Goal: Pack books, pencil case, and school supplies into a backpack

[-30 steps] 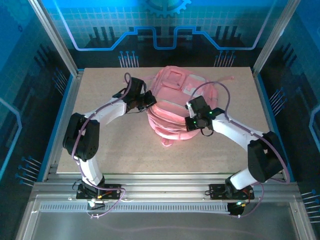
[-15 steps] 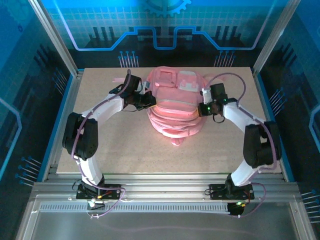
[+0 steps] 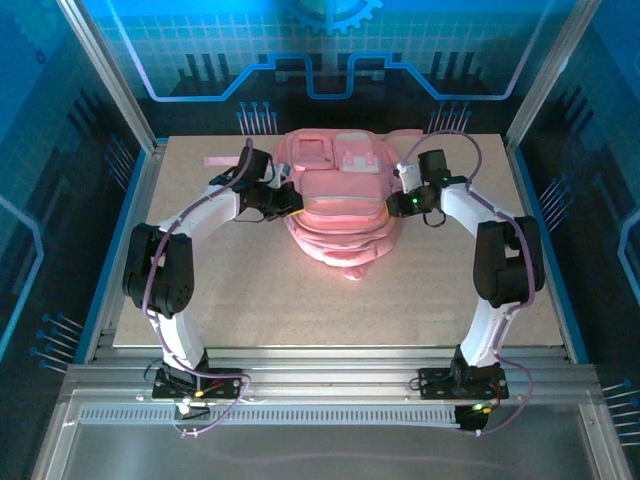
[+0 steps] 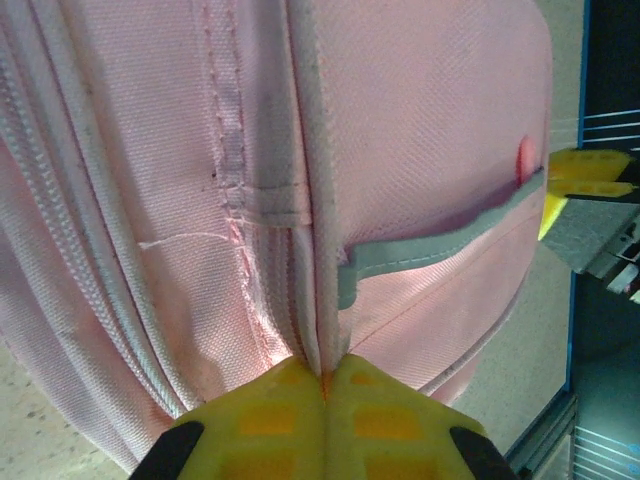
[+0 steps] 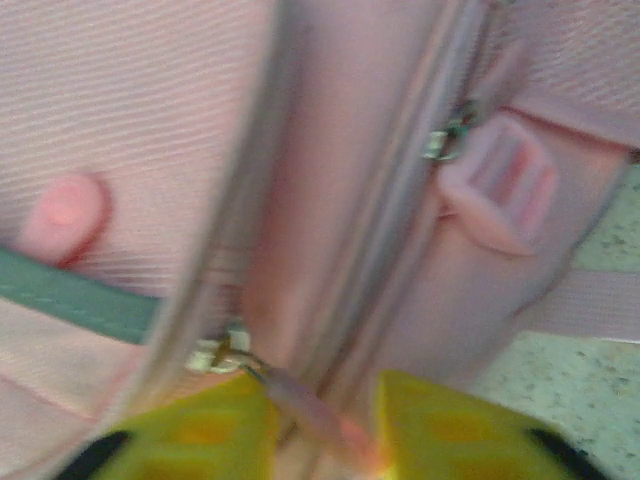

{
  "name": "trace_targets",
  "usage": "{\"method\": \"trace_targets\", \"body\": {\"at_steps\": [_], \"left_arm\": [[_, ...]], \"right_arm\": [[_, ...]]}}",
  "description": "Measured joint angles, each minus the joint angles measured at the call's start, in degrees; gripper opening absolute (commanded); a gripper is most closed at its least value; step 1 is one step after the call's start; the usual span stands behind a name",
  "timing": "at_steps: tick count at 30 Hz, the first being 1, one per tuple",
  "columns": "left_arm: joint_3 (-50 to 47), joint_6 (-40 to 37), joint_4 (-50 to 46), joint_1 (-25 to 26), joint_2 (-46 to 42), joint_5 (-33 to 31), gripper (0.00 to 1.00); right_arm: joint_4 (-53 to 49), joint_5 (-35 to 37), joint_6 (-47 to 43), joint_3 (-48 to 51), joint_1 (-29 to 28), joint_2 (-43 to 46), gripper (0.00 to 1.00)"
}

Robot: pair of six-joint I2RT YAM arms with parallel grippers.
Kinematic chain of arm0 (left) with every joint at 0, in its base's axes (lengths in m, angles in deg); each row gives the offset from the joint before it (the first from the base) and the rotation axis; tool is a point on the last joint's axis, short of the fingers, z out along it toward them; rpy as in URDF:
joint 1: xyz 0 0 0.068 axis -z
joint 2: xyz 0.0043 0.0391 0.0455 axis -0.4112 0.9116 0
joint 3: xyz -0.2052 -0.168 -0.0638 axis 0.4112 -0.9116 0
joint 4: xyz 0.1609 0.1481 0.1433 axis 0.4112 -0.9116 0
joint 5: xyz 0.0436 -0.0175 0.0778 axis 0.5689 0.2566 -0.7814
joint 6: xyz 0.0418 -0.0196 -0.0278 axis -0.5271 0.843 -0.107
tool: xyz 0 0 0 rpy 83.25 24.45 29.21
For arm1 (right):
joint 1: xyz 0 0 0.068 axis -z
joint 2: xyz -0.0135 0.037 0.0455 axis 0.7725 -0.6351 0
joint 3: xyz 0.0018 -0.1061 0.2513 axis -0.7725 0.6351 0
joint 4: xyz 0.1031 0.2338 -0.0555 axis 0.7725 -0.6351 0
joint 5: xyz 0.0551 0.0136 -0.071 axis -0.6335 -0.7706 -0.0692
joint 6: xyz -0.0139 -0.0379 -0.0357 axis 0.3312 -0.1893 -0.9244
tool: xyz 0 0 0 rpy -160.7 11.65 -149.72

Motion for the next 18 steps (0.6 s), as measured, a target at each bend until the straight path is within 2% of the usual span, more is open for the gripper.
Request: {"method": "trace_targets", "body": {"at_steps": [2, 4, 7, 9, 11, 14, 18], "left_arm": [[0.0, -0.1, -1.0, -0.7, 0.0, 0.0, 0.14], [-0.1, -0.2, -1.7, -1.2, -0.3, 0.0, 0.46], [-1.6, -0.1, -1.9, -1.6, -2.6, -0.5, 0.72], [-3.5, -0.2, -1.9, -1.6, -5.6, -1.9, 0.96], [-5.2, -0.5, -2.2, -1.5, -9.0, -5.0, 0.99], [-7.7, -2.0, -2.6, -1.5, -14.5, -13.0, 0.99], [-12.1, -5.2, -1.9, -1.6, -21.3, -26.9, 0.99]], "right_arm": [[0.3, 1.0, 1.5, 1.3, 1.4, 1.5, 0.78], [1.6, 2.1, 3.0, 5.4, 2.7, 5.7, 0.79], [3.5, 4.4, 5.9, 13.3, 3.0, 15.1, 0.80], [5.4, 6.7, 7.6, 18.3, 2.8, 21.1, 0.80], [7.6, 9.9, 9.2, 23.3, 2.8, 26.1, 0.80], [13.5, 15.5, 10.2, 32.5, 2.5, 31.5, 0.79], [24.6, 21.7, 9.1, 46.1, 1.3, 35.3, 0.80]]}}
